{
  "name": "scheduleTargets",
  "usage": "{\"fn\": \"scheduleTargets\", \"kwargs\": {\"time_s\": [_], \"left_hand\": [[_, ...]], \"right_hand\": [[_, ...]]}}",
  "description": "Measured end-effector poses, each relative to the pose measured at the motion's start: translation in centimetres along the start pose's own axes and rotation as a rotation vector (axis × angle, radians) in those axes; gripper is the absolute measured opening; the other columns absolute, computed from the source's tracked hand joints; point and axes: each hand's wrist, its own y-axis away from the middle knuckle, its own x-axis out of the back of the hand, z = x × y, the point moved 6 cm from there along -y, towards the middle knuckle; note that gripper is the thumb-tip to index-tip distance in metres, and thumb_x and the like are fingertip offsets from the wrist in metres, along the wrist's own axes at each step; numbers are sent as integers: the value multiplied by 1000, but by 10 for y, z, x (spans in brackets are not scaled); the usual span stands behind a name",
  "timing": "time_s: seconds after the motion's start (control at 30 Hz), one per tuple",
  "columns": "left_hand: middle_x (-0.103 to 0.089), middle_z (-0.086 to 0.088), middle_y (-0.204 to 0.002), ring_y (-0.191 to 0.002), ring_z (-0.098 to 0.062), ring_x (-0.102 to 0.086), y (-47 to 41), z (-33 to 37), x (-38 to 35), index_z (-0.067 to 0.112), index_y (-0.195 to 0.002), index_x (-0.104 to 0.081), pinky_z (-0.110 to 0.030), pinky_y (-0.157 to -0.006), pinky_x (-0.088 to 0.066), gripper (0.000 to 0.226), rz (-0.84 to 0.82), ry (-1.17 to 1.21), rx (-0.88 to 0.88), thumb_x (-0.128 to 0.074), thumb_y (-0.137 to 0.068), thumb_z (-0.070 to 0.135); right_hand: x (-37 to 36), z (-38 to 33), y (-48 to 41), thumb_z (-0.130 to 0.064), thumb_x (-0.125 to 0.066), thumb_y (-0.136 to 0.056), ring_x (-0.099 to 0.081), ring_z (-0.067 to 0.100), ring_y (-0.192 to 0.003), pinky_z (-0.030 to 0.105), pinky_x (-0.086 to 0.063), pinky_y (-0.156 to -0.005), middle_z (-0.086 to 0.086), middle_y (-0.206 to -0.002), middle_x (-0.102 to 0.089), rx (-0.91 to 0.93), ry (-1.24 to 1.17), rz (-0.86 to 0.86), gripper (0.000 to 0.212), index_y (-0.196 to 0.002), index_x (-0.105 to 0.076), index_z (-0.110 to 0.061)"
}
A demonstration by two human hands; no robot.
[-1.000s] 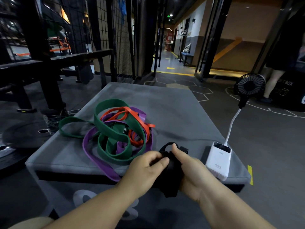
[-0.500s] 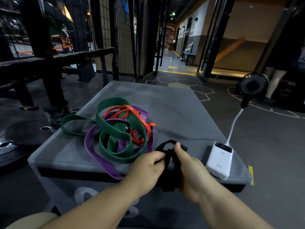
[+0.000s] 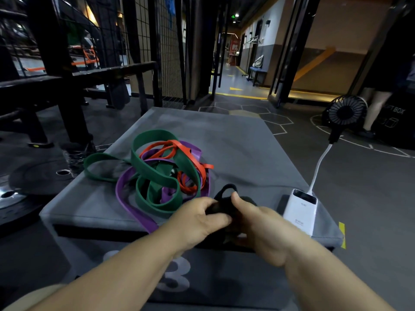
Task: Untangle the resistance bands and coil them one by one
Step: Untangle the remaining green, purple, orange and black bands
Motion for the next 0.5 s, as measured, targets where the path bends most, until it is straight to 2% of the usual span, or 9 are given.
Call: {"fn": "scheduleTargets", "kwargs": {"time_s": [0.03, 0.1, 0.17, 0.2, 0.27, 0.33, 0.37, 0.43, 0.5], "left_hand": [[-64, 0, -69, -70, -16, -59, -3, -3, 5, 13, -70, -66, -33, -70, -48, 23, 23, 7, 7, -61, -62, 35], [-62, -8, -69, -69, -22, -59, -6, -13, 14, 9, -68, -66, -35, -68, -45, 24, 46, 88, 66, -63, -61, 32], [-61, -10, -71, -72, -25, -58, -8, -20, 19, 7, -67, -66, -36, -72, -44, 32, 21, 152, 116, -67, -53, 36], [-62, -9, -70, -73, -24, -59, -7, -20, 19, 8, -64, -65, -36, -74, -44, 33, -15, 179, 126, -67, -49, 38], [-61, -9, -64, -67, -22, -58, -6, -21, 15, 11, -56, -64, -34, -72, -45, 28, -87, 264, 147, -67, -43, 36], [-57, -8, -56, -58, -20, -55, -3, -21, 7, 10, -53, -64, -30, -65, -48, 23, -168, 415, 199, -68, -41, 29], [-55, -8, -53, -55, -19, -54, -1, -21, 3, 9, -54, -64, -28, -61, -49, 23, -219, 494, 221, -69, -41, 26], [-51, -6, -50, -52, -18, -53, 3, -16, -5, 5, -59, -62, -26, -58, -50, 24, -332, 579, 235, -69, -45, 23], [-48, -4, -50, -53, -17, -52, 5, -12, -8, -1, -72, -57, -25, -58, -48, 33, -424, 591, 208, -69, -50, 20]], "right_hand": [[6, -4, 4, -55, -56, -72, -69, 20, -84, 33, -55, -80, 9, -90, -75, -12, 83, -46, 55, -98, -73, -10], [18, -15, 11, -56, -59, -67, -66, 15, -70, 22, -48, -59, 8, -78, -72, 17, 251, -60, 47, -81, -76, -14], [35, -27, 14, -57, -67, -59, -59, 10, -57, 16, -36, -45, 5, -69, -68, 178, 331, 90, 41, -67, -72, -17], [44, -33, 14, -59, -74, -52, -58, 9, -58, 16, -36, -45, 0, -70, -67, 288, 338, 178, 41, -67, -71, -21], [52, -37, 10, -65, -87, -44, -62, -1, -83, 14, -47, -65, -15, -93, -68, 464, 422, 228, 53, -87, -70, -37], [41, -30, 4, -65, -85, -46, -49, -8, -120, 19, -45, -94, -21, -126, -58, 526, 486, 52, 71, -112, -61, -52], [34, -25, 2, -65, -85, -49, -41, -7, -131, 24, -41, -103, -21, -136, -52, 519, 447, -68, 76, -119, -57, -56], [21, -17, 0, -59, -85, -59, -38, 4, -138, 34, -37, -111, -14, -144, -50, 473, 271, -281, 77, -130, -54, -48], [12, -11, 0, -48, -84, -67, -50, 22, -132, 42, -40, -109, 3, -140, -56, 414, 83, -412, 74, -133, -56, -30]]}}
